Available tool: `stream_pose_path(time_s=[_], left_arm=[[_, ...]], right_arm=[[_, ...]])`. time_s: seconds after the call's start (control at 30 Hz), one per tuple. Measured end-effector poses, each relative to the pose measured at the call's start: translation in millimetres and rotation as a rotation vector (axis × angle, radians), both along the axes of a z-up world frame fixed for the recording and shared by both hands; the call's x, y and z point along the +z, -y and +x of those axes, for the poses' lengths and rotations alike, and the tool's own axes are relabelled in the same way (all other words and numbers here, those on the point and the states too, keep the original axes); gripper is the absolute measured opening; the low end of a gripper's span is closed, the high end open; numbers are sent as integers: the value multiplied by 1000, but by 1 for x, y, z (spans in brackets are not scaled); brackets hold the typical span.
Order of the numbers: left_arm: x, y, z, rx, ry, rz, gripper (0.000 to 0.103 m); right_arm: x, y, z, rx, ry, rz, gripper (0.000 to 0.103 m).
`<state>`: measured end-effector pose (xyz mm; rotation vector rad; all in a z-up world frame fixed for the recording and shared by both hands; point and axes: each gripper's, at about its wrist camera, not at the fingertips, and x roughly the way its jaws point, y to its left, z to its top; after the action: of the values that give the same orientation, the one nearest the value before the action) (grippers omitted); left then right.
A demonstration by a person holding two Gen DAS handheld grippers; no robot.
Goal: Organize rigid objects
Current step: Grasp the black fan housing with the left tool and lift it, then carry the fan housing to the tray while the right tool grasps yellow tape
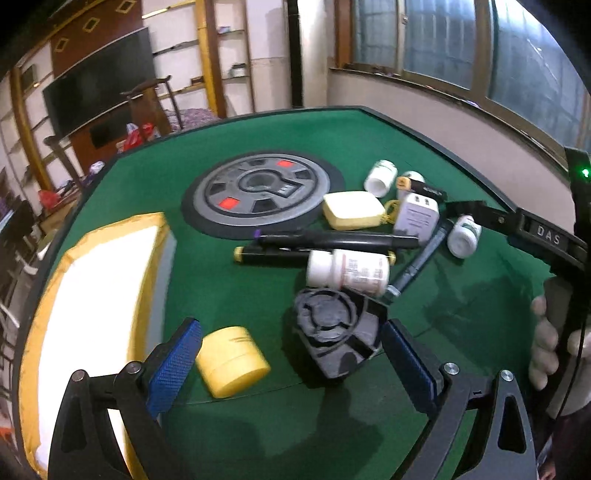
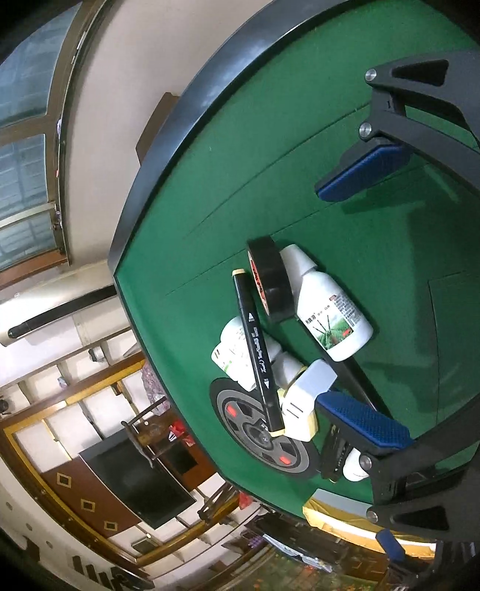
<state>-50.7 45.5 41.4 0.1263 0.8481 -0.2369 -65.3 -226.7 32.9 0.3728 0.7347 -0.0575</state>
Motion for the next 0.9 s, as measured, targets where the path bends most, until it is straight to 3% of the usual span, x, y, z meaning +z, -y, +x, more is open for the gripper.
stream_pose_path(time_s=[0.3, 0.4, 0.5, 0.57, 0.77, 0.9], left_arm=[[-19, 32, 10, -121, -52, 40, 98], [-29, 38, 18, -142, -95, 39, 84], [-34, 41, 20, -137, -86, 67, 79], [-33, 40, 20, -127, -84, 51, 72], [-23, 29, 11, -90, -83, -52, 72], [1, 16, -9, -76, -55, -152, 72]], right_arm=[[-5, 0, 4, -8, -21, 4, 103], [-5, 2, 3, -10, -24, 7, 103], [-6, 3, 3, -14, -27, 6, 103], [-7, 3, 4, -14, -30, 7, 103], [-9, 2, 7, -11, -44, 4, 103], [-10, 2, 7, -18, -51, -2, 103]])
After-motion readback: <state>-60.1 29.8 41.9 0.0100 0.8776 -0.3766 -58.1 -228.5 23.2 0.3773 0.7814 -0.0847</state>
